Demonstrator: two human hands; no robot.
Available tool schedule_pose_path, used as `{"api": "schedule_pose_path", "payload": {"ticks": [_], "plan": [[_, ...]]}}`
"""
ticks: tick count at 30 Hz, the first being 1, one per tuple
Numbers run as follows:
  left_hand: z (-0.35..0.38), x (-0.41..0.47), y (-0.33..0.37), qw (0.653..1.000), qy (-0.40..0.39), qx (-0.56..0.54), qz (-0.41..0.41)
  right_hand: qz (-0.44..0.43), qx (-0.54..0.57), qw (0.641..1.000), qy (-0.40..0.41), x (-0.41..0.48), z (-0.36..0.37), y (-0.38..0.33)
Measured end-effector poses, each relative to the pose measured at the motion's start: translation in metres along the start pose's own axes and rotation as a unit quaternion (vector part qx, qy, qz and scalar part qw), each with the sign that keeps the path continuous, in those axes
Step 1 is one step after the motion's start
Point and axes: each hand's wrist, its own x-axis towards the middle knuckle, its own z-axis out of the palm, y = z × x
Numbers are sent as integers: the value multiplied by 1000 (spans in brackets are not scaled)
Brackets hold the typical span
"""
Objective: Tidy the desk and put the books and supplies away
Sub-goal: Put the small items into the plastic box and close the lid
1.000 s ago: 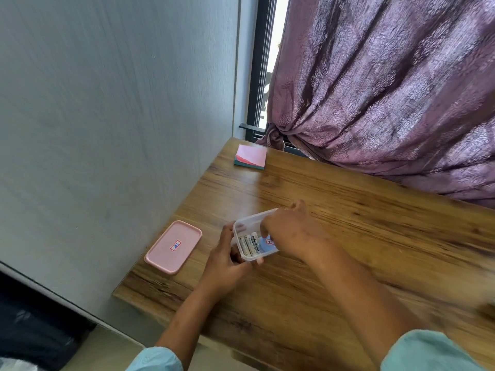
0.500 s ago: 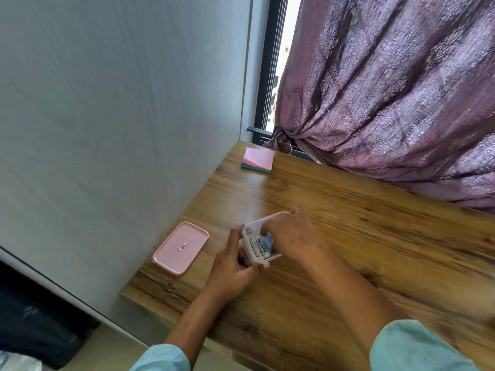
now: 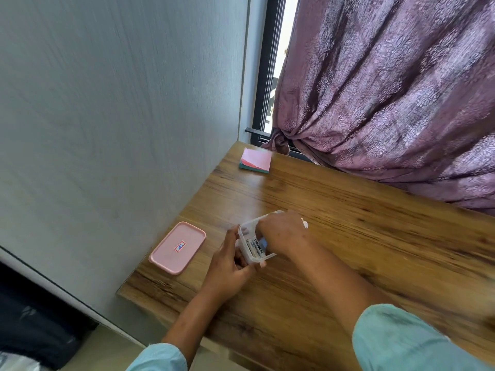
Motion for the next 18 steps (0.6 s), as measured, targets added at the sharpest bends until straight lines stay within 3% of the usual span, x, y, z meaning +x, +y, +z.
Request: {"api": "schedule_pose_path", "payload": {"ticks": [11,18], "plan": [[0,-2,2,1000,-17,0,-1,-17,-70,997,-15,-8,-6,-4],[-1,-3,1,1000,18,-12,-11,-23,75,992,95,-33,-37,17]]}}
